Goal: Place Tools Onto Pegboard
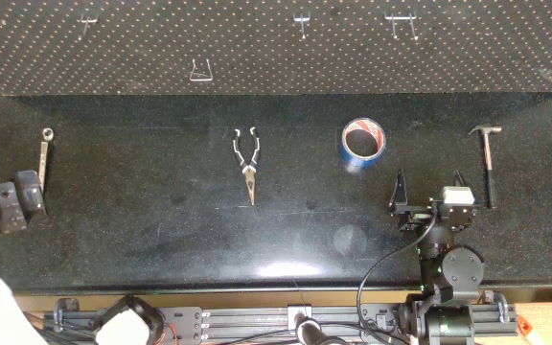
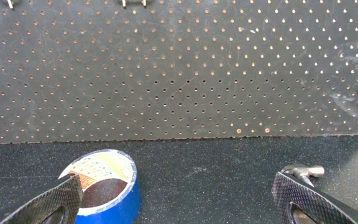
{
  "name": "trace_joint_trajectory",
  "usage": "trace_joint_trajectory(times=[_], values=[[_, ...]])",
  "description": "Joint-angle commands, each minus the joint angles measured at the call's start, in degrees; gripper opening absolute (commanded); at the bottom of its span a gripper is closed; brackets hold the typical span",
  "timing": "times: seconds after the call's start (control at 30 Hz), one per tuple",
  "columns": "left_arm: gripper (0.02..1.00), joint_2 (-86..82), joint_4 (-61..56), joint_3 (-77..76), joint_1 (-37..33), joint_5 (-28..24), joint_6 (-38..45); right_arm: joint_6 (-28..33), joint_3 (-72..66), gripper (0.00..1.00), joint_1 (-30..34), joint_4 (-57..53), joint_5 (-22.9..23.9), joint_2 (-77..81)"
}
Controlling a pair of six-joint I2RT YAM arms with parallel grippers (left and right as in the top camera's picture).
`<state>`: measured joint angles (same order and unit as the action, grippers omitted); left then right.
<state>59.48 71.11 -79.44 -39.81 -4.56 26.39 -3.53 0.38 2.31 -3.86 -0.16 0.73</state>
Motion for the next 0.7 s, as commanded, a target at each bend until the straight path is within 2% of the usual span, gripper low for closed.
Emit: trace_joint_trajectory(times=[0.03, 0.17, 0.27, 0.4, 0.57, 0.7], values=[[0.993, 4.98, -1.92, -0.92, -10.23, -1.84, 3.5, 0.83, -0.15, 0.998, 0.28, -0.28, -0.35, -0.61], [0.993, 6.05, -5.6, -0.92, -21.51, -6.69, 3.5, 0.83, -0.15, 1.0, 0.28, -0.31, -0.35, -0.61], [0.993, 7.39, -6.1, -0.92, -28.02, -7.32, 3.54, 0.83, -0.15, 1.0, 0.28, -0.31, -0.35, -0.61], [0.993, 12.31, -2.56, -0.87, -28.15, -8.15, 12.9, 0.83, -0.15, 1.0, 0.28, -0.28, -0.35, -0.61], [0.993, 18.45, 1.49, -0.85, -29.99, -17.97, 21.49, 0.83, -0.15, 1.0, 0.28, -0.28, -0.35, -0.61], [0.993, 21.84, 0.87, -0.85, -32.35, -20.65, 27.39, 0.83, -0.15, 1.0, 0.28, -0.28, -0.37, -0.61]])
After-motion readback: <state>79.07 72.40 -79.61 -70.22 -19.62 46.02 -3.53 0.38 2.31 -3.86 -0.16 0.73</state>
